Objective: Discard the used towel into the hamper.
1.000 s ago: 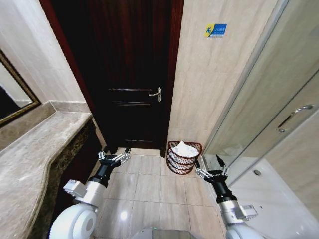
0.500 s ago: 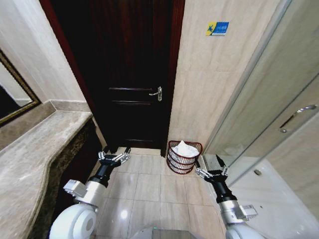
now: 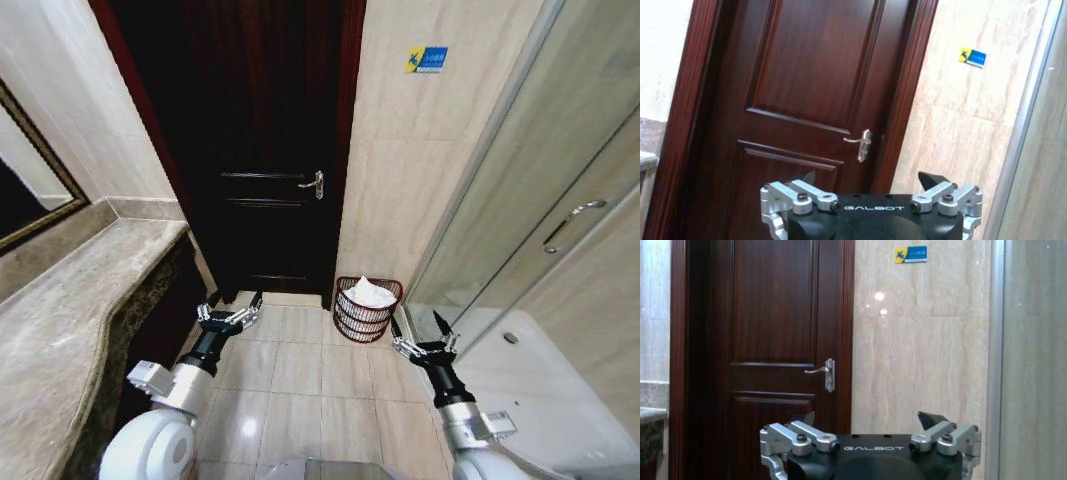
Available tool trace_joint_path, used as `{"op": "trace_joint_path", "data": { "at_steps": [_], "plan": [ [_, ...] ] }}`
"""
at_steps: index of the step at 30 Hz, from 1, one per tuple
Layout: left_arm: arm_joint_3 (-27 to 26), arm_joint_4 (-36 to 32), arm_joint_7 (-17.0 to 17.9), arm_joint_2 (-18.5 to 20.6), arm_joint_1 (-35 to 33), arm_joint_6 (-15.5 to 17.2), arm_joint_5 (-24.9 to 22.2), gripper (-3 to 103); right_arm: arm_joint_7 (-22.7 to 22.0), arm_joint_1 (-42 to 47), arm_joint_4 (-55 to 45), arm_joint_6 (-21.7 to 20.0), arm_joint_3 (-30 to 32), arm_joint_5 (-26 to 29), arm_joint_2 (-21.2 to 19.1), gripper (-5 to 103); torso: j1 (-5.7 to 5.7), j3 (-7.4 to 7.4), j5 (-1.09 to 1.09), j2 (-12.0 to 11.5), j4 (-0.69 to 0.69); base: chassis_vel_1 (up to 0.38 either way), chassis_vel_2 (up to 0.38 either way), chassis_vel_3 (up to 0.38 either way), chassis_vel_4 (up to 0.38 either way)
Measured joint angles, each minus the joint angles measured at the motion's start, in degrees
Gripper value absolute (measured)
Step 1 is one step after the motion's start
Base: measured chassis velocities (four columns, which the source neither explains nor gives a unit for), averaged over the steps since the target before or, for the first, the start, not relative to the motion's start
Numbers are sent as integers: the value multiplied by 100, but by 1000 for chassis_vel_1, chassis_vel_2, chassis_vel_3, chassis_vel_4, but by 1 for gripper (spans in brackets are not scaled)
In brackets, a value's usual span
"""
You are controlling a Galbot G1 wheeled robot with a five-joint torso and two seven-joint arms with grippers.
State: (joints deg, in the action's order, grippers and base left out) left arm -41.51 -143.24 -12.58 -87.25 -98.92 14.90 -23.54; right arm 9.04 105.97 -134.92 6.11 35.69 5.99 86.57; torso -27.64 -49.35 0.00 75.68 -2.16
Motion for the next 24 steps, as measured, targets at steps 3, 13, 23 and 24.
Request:
{"op": "trace_joint_path", "data": {
  "at_steps": [3,13,23,24],
  "plan": [
    [0,0,0,0,-1,0,0,100,0,1,0,0,0,0,0,100,4,1,0,1,0,0,0,0,0],
    [0,0,0,0,-1,0,0,100,0,1,0,0,0,0,0,100,3,1,0,0,0,17,-20,-18,15],
    [0,0,0,0,-2,0,0,100,0,2,0,0,0,0,0,100,7,2,0,1,0,89,-68,-76,78],
    [0,0,0,0,-1,0,0,100,0,2,0,0,0,0,0,100,6,2,0,1,0,0,0,0,0]
  ]
}}
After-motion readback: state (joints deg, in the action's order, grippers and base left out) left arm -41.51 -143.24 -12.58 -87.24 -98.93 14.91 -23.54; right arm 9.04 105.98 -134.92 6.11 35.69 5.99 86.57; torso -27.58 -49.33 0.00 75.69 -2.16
